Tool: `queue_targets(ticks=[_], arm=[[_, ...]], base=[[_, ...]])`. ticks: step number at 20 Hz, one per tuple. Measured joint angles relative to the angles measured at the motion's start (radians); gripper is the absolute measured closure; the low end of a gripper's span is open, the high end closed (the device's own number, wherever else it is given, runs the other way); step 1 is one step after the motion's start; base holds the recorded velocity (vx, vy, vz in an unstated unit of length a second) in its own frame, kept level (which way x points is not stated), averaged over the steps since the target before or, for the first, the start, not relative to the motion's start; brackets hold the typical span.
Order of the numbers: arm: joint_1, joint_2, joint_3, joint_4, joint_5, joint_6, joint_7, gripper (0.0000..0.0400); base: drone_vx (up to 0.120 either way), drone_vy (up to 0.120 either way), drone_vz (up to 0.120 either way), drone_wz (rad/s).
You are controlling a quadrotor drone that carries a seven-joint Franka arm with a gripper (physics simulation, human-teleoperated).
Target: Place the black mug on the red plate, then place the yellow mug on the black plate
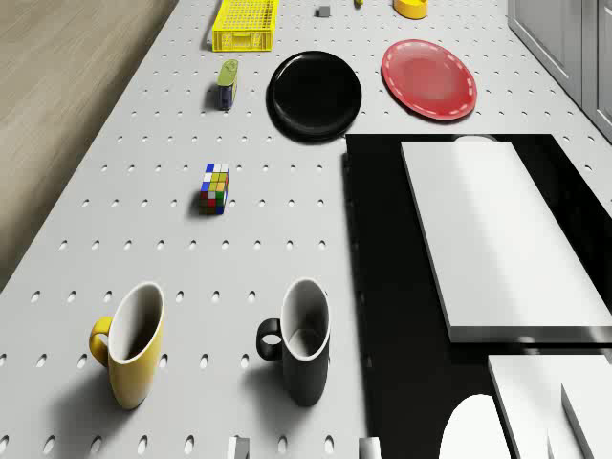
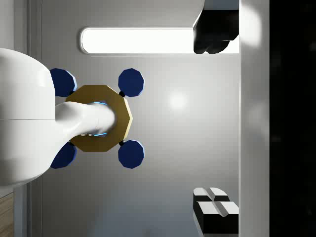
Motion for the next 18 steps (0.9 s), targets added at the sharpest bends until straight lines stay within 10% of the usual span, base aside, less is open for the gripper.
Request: queue_targets(ticks=[9, 18], arm=[[-0.004, 0.047, 0.002, 0.189, 0.001, -0.135, -0.002, 0.0000], [-0.006, 0.082, 0.003, 0.283, 0.002, -0.187, -0.003, 0.0000]], base=[[0.000, 0.000, 0.000, 0.000], [0.000, 0.000, 0.000, 0.000]])
